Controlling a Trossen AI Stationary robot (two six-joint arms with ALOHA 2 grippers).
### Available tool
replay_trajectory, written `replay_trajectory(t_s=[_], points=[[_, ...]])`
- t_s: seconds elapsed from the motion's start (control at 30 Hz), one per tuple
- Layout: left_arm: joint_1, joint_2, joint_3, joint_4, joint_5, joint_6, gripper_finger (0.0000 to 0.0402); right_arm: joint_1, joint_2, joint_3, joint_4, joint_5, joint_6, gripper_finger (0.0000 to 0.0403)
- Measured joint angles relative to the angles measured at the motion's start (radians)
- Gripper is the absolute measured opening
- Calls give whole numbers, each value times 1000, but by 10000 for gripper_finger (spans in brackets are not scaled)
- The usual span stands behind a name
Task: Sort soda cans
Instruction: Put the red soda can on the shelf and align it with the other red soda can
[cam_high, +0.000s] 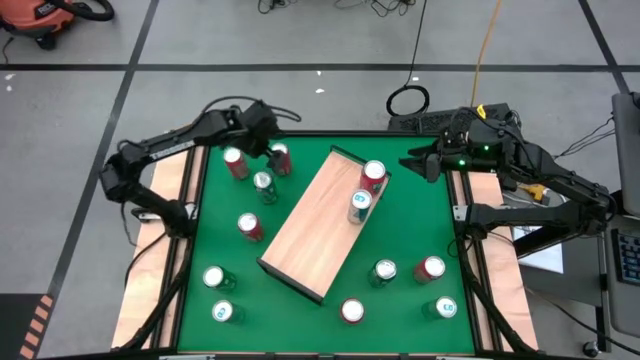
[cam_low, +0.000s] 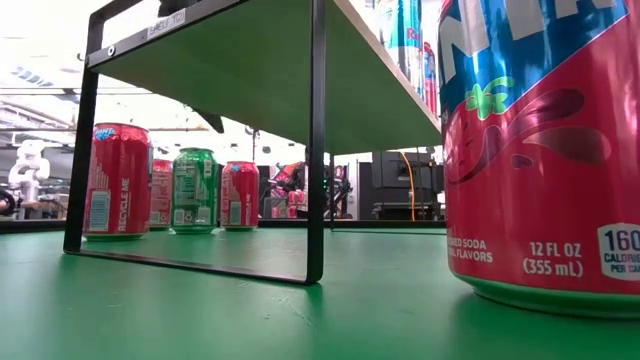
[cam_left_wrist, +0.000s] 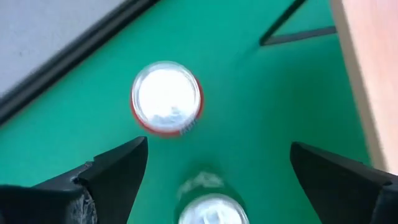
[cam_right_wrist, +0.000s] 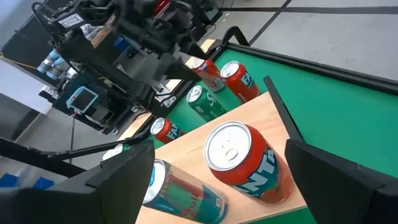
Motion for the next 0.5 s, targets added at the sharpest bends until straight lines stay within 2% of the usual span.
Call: replay_trajectory(t_s=[0.27, 0.5], points=[[59, 109, 0, 18, 3, 21, 392, 0, 0, 0, 1, 7, 21, 352], [69, 165, 0, 73, 6, 37, 392, 0, 0, 0, 0, 39, 3, 352]])
